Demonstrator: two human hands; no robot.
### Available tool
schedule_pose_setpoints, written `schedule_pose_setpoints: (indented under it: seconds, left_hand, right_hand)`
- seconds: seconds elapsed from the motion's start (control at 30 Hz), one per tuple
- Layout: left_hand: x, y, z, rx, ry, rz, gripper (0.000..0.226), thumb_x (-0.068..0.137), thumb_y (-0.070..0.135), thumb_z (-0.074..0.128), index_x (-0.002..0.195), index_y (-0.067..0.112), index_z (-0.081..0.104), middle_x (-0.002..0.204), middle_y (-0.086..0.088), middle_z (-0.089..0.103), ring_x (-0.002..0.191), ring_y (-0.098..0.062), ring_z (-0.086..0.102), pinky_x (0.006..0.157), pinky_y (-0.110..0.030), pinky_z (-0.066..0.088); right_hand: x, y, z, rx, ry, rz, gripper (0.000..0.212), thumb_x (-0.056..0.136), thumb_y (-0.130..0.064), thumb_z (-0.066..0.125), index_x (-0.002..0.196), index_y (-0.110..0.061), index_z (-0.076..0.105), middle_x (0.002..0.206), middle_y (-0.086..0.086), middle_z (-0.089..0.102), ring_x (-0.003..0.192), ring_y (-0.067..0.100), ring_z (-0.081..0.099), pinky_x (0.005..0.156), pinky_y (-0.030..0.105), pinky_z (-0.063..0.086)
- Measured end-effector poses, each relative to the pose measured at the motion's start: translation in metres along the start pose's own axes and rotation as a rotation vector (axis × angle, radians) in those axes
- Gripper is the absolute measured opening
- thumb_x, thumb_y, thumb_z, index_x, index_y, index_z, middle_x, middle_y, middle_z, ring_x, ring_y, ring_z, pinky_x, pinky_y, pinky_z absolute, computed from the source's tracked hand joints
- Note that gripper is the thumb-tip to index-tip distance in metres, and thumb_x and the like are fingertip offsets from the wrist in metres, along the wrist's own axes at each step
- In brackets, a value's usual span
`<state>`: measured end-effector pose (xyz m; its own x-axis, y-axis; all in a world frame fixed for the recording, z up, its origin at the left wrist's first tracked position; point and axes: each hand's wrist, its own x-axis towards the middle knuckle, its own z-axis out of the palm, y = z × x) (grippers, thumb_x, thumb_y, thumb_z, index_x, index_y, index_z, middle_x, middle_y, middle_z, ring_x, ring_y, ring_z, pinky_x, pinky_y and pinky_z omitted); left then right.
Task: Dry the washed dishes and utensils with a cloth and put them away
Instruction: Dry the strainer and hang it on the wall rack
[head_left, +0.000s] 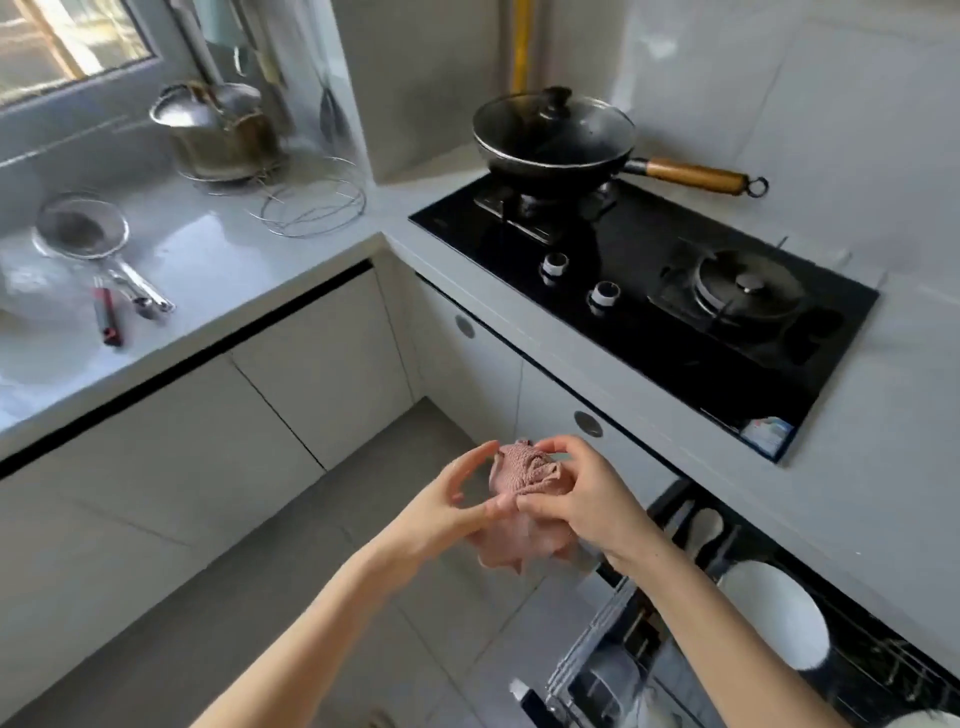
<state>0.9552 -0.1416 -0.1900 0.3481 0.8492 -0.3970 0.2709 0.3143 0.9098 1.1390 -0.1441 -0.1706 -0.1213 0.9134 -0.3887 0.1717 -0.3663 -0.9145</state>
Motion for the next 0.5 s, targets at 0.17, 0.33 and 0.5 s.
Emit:
schedule_pose_setpoints:
  seconds: [0.17, 0.33, 0.5]
  left_hand:
    - [-0.078, -0.003, -0.14, 0.145, 0.272, 0.168, 0.082, 0.056, 0.06, 0.071, 0.13, 0.045, 0.039, 0.131, 0.014, 0.055, 0.121, -0.003, 0.052, 0.105, -0.031, 0.042]
    - [-0.138, -0.014, -0.254, -0.006, 0.765, 0.259, 0.042, 0.072, 0.031, 0.076, 0.111, 0.022, 0.063, 0.104, 0.005, 0.07, 0.098, -0.012, 0.065, 0.088, -0.034, 0.053]
    - [-0.173, -0.033, -0.341, -0.308, 1.015, 0.295, 0.022, 0.083, 0.013, 0.069, 0.104, 0.005, 0.066, 0.091, -0.013, 0.073, 0.077, -0.024, 0.07, 0.058, -0.027, 0.054]
  right_hand:
    - [0.042, -0.083, 0.147, 0.254, -0.273, -0.033, 0.054, 0.059, -0.003, 0.077, 0.109, 0.003, 0.058, 0.099, 0.019, 0.069, 0.087, 0.028, 0.066, 0.074, 0.036, 0.054]
    - [0.07, -0.134, 0.292, 0.363, -0.35, -0.091, 0.032, 0.074, -0.006, 0.072, 0.104, -0.001, 0.063, 0.095, 0.015, 0.07, 0.078, 0.026, 0.066, 0.058, 0.03, 0.054]
    - [0.082, -0.154, 0.414, 0.141, -0.374, -0.252, 0.011, 0.096, -0.014, 0.056, 0.101, -0.02, 0.063, 0.098, -0.003, 0.073, 0.09, 0.01, 0.068, 0.073, 0.023, 0.055]
